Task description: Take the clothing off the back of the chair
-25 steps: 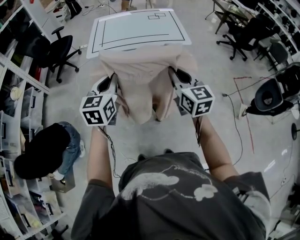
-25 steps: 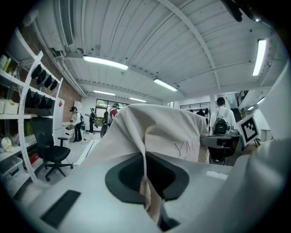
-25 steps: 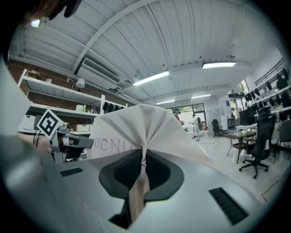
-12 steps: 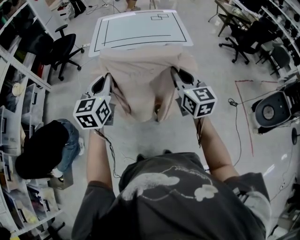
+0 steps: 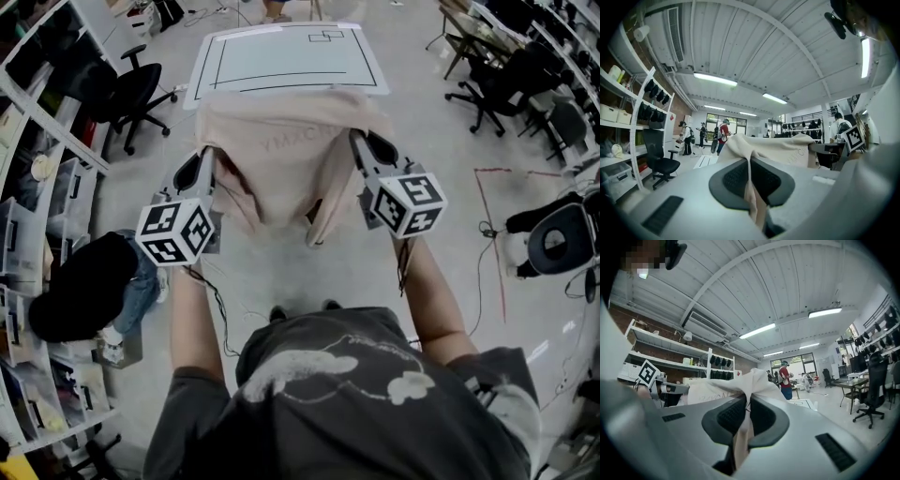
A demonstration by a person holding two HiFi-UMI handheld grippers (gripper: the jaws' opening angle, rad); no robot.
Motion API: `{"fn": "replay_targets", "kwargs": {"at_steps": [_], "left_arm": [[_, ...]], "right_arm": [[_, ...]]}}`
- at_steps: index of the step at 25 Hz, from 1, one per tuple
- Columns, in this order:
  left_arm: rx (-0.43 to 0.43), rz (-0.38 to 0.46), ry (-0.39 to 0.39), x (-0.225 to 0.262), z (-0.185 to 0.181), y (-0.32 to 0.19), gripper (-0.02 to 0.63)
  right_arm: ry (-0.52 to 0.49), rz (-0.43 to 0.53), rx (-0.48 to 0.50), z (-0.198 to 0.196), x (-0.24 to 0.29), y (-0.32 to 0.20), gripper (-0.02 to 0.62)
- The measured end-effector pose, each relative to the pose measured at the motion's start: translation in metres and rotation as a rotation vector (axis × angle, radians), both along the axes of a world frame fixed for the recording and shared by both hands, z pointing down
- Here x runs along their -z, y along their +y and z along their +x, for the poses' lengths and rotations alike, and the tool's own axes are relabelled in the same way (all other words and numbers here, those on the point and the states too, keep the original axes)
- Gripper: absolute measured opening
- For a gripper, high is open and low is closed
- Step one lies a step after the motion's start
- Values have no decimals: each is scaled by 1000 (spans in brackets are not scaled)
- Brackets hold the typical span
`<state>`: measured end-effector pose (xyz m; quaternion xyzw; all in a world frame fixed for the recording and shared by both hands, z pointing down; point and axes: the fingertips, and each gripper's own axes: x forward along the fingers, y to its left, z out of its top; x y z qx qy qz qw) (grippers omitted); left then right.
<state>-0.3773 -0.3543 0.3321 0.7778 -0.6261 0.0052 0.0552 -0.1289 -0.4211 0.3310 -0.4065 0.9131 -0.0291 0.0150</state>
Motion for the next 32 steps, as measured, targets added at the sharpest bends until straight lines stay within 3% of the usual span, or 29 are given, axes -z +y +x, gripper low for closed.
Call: {"fn": "replay_targets", "kwargs": {"at_steps": [7,17,32], "left_arm": [[96,13,5,7,9,32,0],[219,37,29,4,52,70,0],[240,10,77,-22,68,100,0]], "right_arm": [[-37,66,104,13,23,24,2],[-71,63,241,45,14,35,2],[-87,-7,248,58,-20,49,2]]}}
